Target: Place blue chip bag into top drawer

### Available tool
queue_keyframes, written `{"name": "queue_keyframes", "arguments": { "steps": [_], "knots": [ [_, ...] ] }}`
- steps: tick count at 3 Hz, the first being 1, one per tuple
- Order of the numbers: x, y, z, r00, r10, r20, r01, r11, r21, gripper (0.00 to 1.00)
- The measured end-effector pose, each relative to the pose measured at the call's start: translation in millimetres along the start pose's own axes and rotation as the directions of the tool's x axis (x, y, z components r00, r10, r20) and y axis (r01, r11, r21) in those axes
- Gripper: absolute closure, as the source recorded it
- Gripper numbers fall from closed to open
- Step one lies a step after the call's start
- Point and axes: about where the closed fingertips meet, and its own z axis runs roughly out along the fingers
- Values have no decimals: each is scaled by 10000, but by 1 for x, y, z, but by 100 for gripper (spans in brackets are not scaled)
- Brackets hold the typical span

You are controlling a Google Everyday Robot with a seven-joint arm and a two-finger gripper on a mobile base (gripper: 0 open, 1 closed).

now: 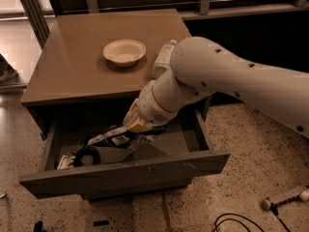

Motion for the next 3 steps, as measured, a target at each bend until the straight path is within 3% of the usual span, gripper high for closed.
{"name": "queue_keyframes", "arguments": {
  "steps": [1, 2, 3],
  "knots": [
    [18, -7, 23, 9976, -573, 379, 586, 9977, -350, 100],
    [18, -7, 23, 9976, -573, 379, 586, 9977, -350, 100],
    [28, -10, 25, 9931, -1167, 83, 1167, 9932, -2, 100]
  ]
}}
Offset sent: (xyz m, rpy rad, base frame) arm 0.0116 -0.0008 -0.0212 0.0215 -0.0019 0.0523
